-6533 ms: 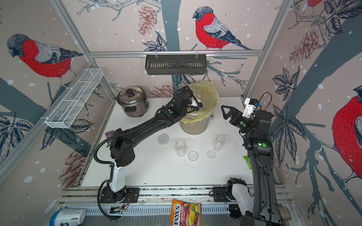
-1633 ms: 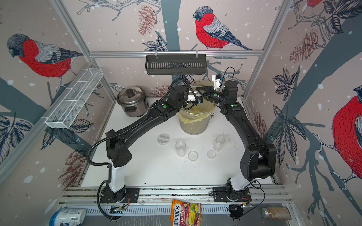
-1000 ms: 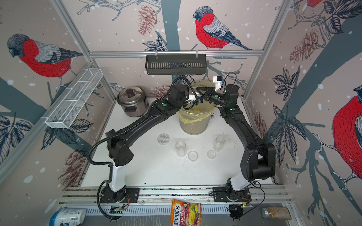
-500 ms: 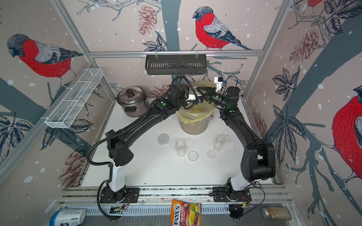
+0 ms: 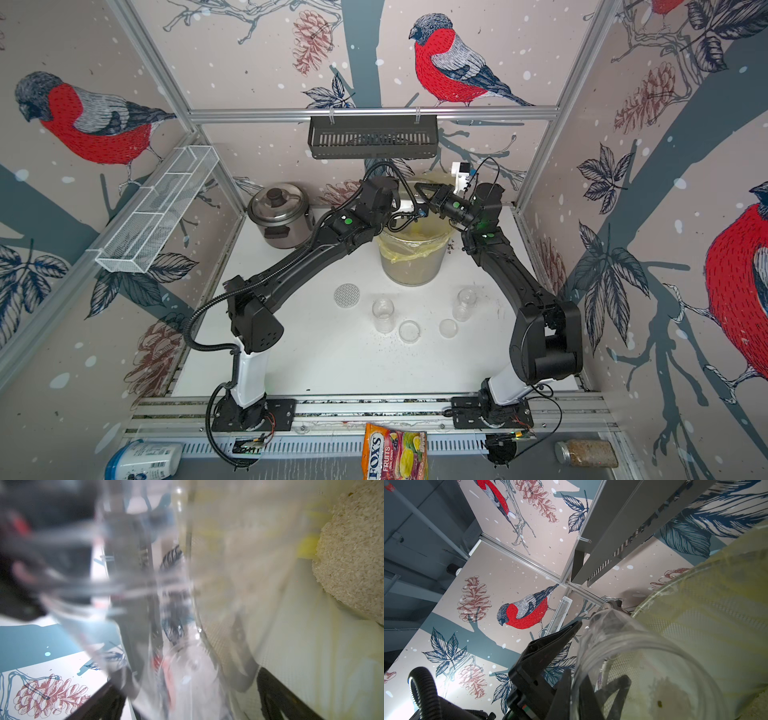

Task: Empty moldy rice from jars
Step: Pour the moldy rice from the jar into the trash bin.

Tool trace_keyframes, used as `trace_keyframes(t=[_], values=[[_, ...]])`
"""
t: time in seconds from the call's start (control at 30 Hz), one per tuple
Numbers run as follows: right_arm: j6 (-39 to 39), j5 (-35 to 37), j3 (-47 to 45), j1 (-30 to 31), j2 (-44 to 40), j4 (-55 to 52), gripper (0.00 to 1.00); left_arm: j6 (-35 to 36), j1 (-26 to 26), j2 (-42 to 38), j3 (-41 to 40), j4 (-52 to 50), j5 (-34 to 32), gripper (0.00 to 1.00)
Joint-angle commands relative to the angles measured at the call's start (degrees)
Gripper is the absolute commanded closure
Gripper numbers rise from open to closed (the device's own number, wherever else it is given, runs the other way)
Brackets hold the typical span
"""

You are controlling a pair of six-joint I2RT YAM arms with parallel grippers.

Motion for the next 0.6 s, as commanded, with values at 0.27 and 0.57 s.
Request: trace_keyframes(t=[0.27, 0.57], values=[[1.45, -5.37, -1.75, 0.67, 0.17, 3.38, 1.0, -1.44, -1.24, -1.17, -0.21, 8.81, 1.95, 0.04], [3.68, -4.55, -3.06, 0.54, 0.69, 6.93, 1.0, -4.01, -2.16, -4.62, -0.64, 6.58, 3.49, 0.04]])
